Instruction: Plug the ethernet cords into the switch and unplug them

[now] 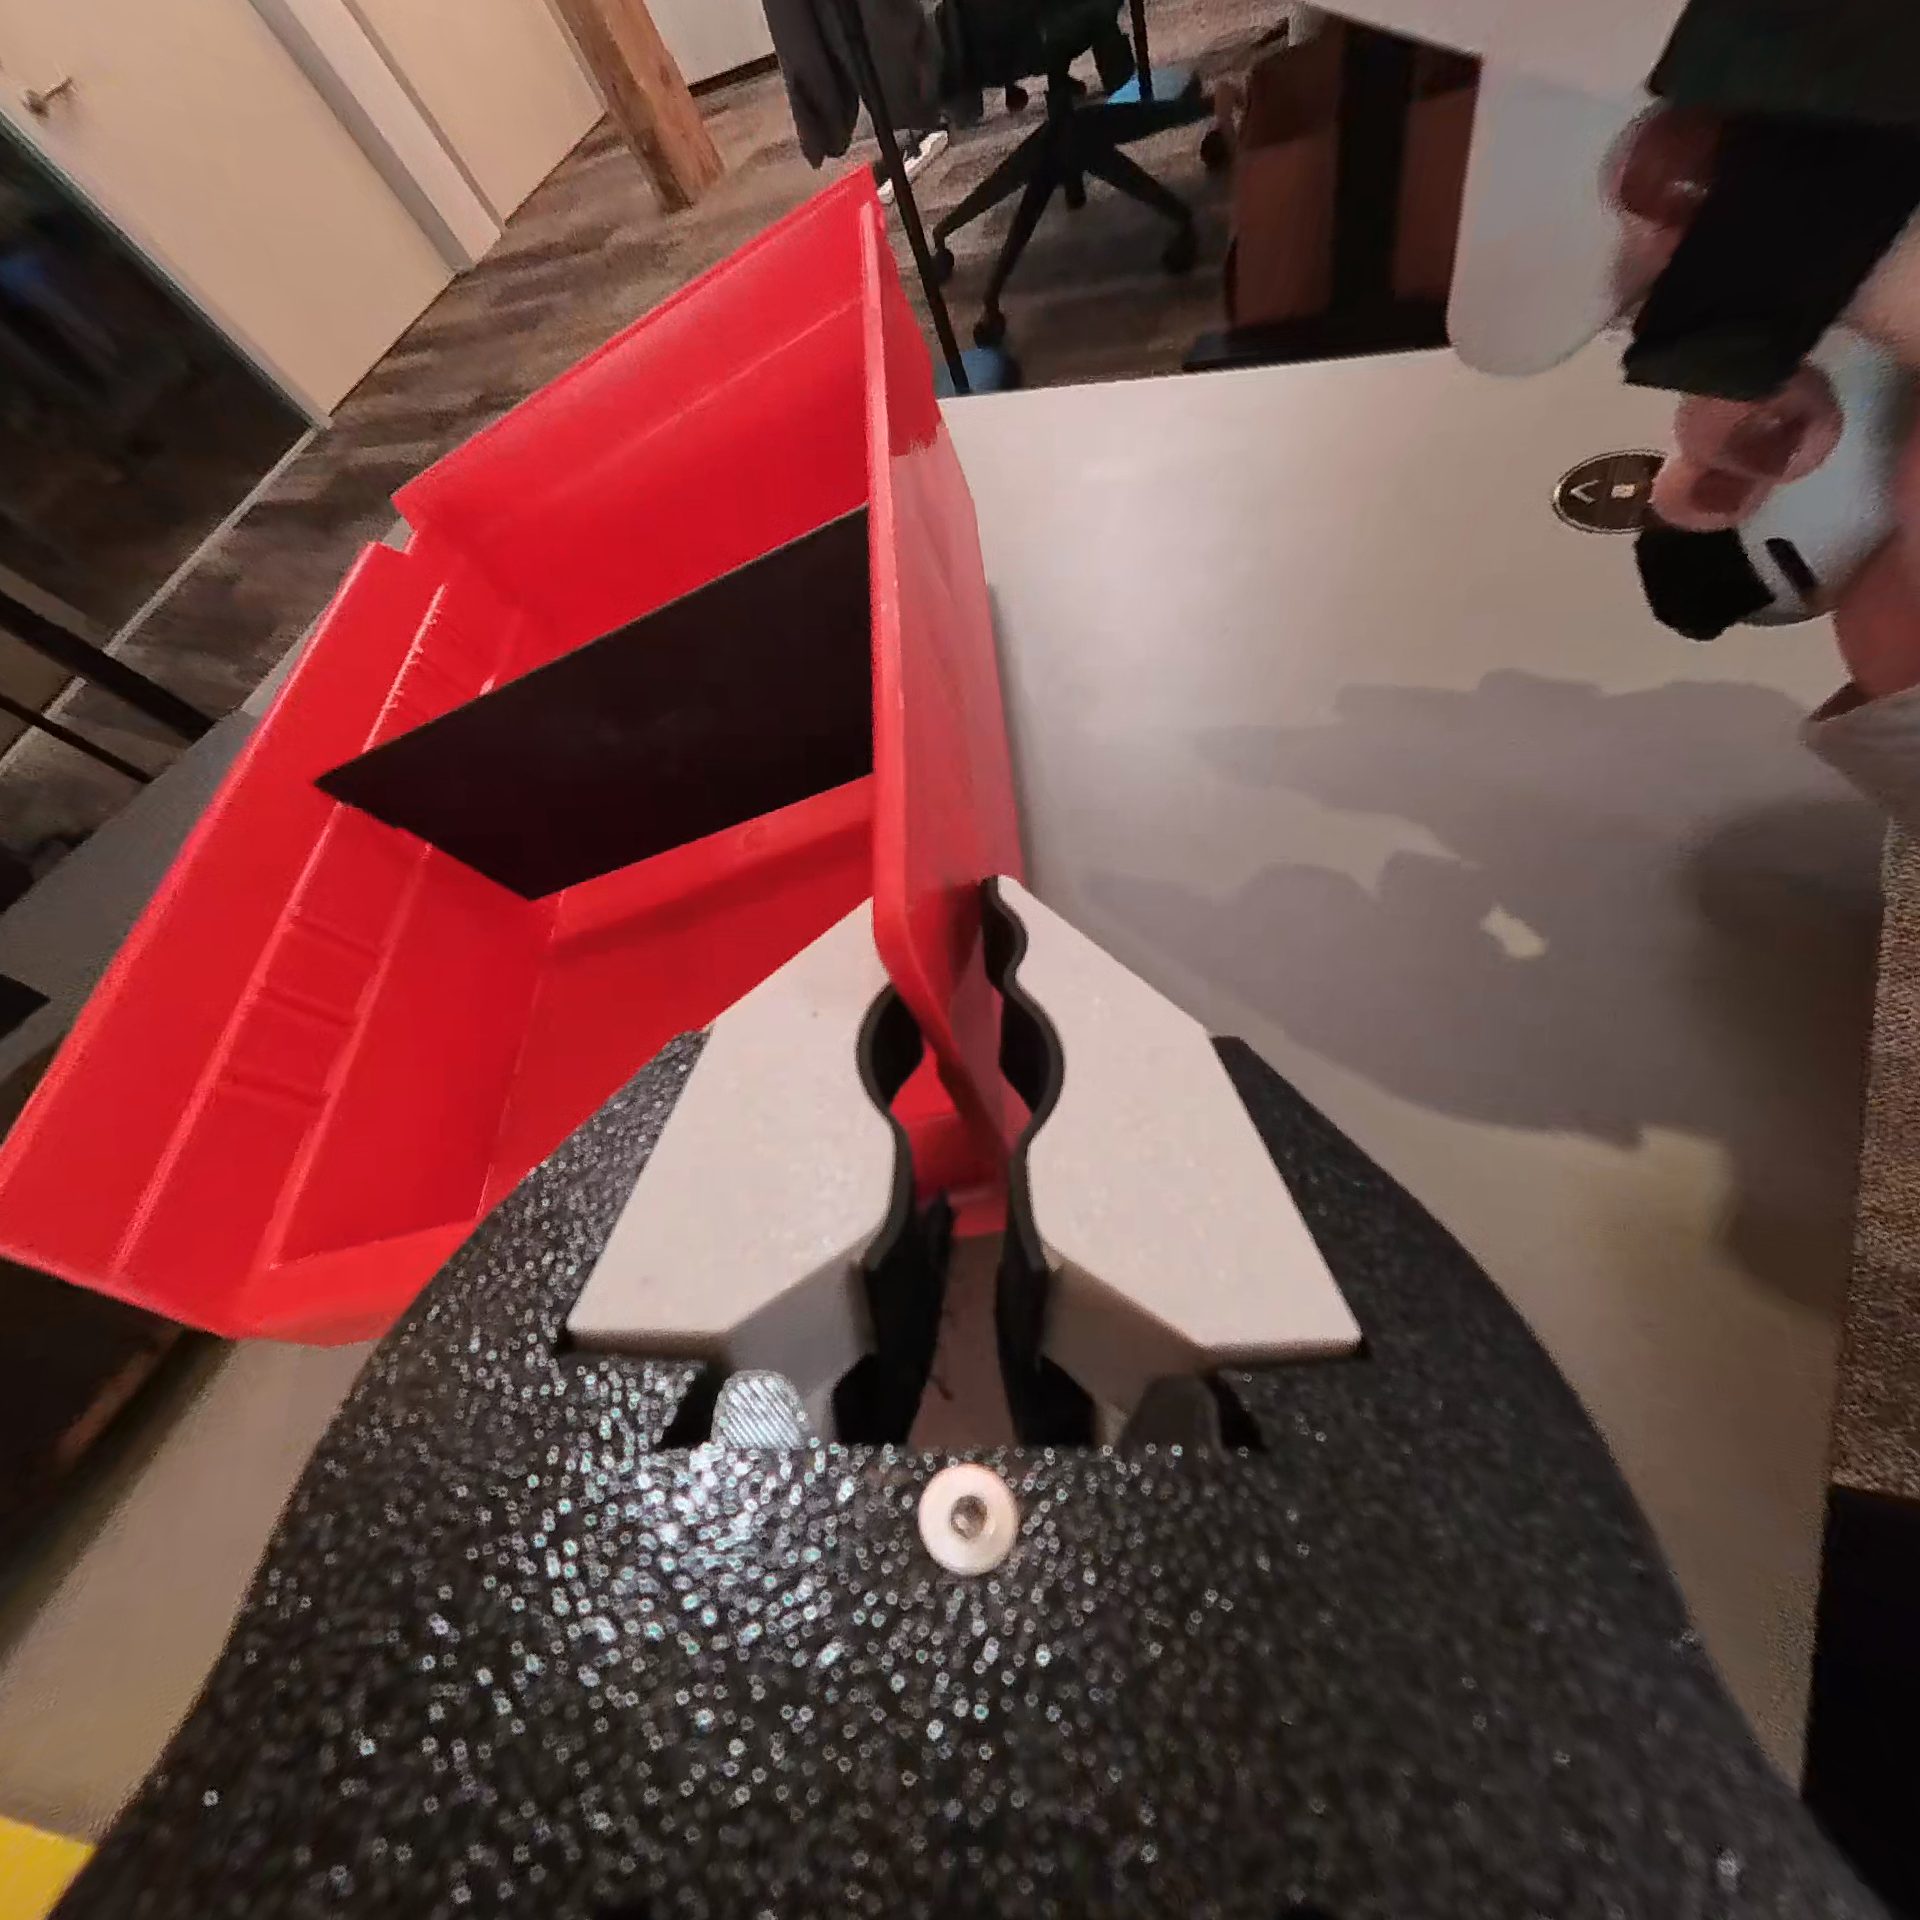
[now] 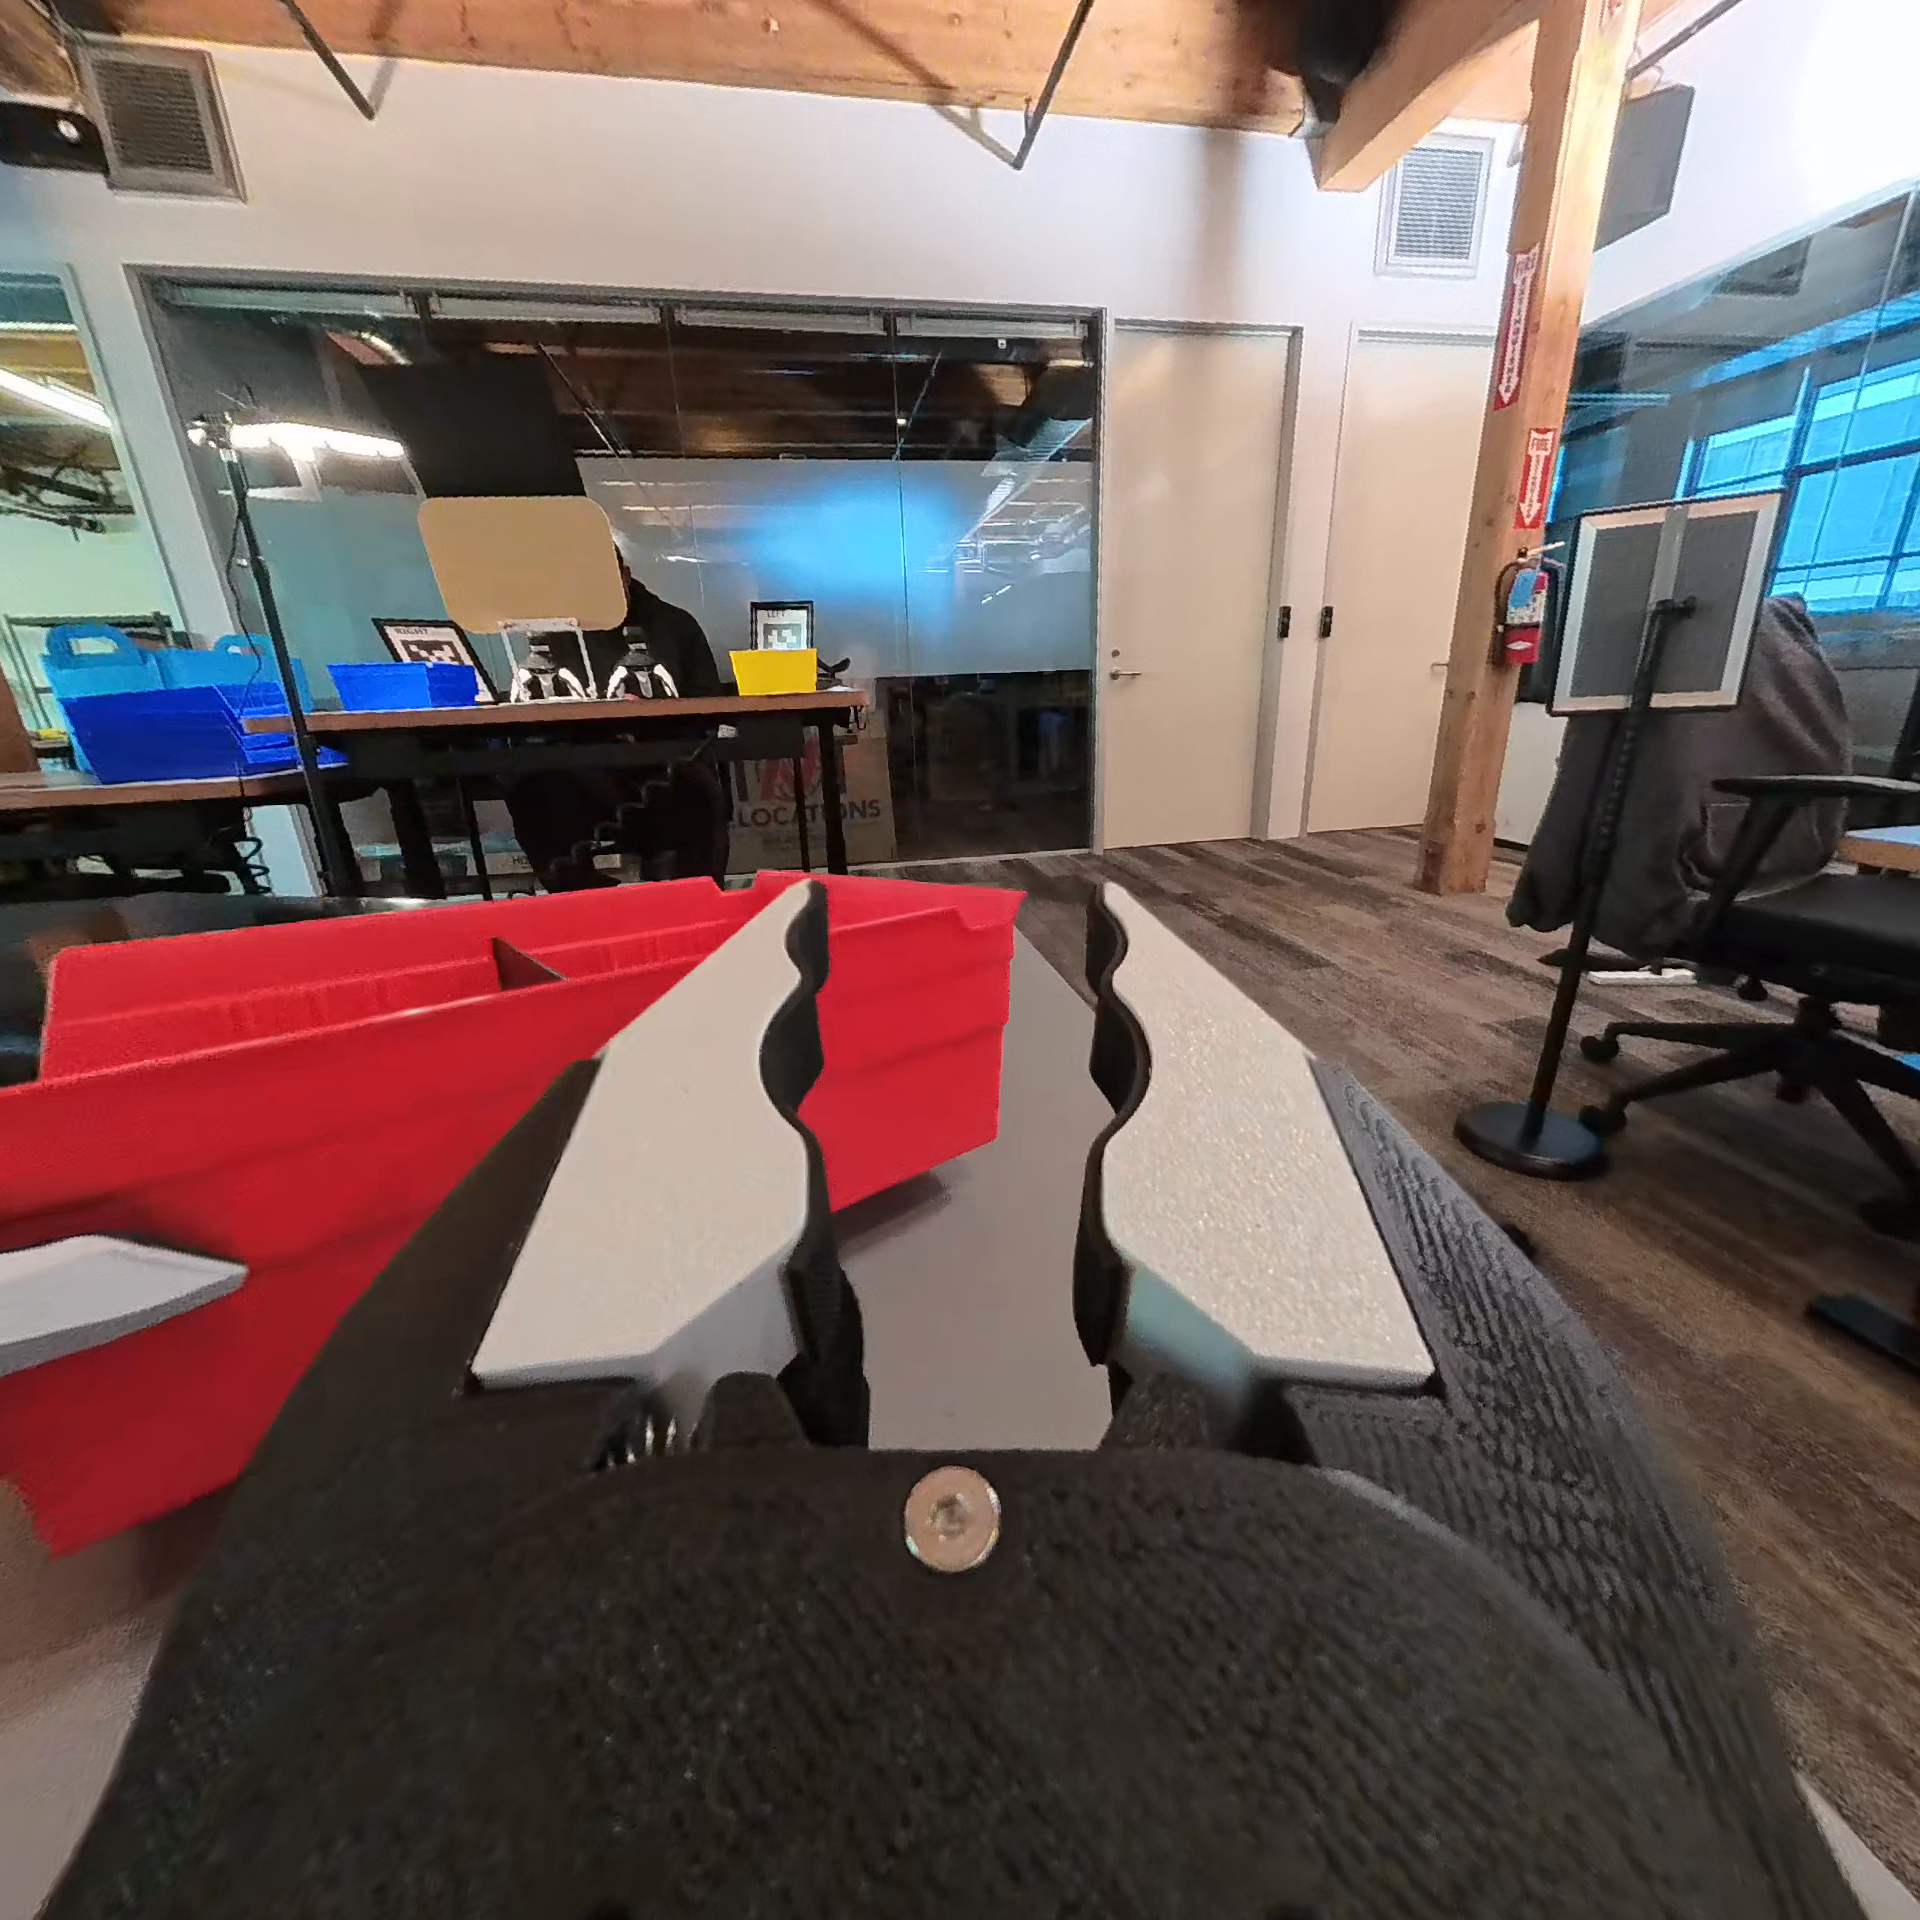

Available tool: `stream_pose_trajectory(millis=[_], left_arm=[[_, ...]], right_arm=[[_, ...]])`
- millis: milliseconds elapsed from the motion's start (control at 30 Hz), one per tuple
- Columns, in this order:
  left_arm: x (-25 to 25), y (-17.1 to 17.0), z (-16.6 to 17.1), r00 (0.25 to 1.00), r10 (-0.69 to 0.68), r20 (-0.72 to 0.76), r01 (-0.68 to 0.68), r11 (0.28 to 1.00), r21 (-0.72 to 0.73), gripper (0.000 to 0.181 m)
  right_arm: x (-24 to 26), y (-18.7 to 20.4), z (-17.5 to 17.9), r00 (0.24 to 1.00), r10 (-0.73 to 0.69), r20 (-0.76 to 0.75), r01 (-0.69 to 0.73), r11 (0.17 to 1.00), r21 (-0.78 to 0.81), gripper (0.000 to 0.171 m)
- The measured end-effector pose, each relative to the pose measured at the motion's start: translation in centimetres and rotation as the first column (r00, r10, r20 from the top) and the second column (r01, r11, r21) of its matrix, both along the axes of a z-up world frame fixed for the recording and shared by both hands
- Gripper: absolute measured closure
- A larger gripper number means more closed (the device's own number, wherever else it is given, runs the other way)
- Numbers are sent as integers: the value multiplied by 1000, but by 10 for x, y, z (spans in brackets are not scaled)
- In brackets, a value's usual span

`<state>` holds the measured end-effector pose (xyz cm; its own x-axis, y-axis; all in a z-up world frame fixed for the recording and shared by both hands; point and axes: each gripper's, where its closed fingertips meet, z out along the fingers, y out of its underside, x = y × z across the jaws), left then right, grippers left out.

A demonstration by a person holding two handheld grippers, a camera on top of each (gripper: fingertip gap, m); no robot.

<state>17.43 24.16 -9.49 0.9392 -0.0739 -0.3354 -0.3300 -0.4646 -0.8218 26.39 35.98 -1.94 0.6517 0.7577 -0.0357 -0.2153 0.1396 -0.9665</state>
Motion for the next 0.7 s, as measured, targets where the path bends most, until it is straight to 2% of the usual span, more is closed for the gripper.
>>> stream_pose_trajectory(millis=[400,467,533,600,667,700], left_arm=[[17,17,-20,999,30,14,-30,999,-21,175],[20,9,-4,1000,11,-4,-10,1000,23,170],[17,-11,30,998,33,-48,-27,994,106,142],[15,-47,64,993,73,-98,-57,986,160,129],[-10,-100,101,952,217,-215,-160,954,252,115],[-34,-133,119,900,339,-273,-252,917,309,108]], right_arm=[[-1,2,-2,1000,10,-29,-12,998,-54,119],[-4,0,-4,1000,14,-18,-15,998,-54,117],[-6,-3,-4,1000,14,-10,-14,999,-48,115],[-10,-9,-3,1000,22,-5,-22,999,-37,113],[-16,-20,-2,999,50,4,-49,998,-35,107],[-22,-29,-1,998,70,12,-69,997,-32,102]])
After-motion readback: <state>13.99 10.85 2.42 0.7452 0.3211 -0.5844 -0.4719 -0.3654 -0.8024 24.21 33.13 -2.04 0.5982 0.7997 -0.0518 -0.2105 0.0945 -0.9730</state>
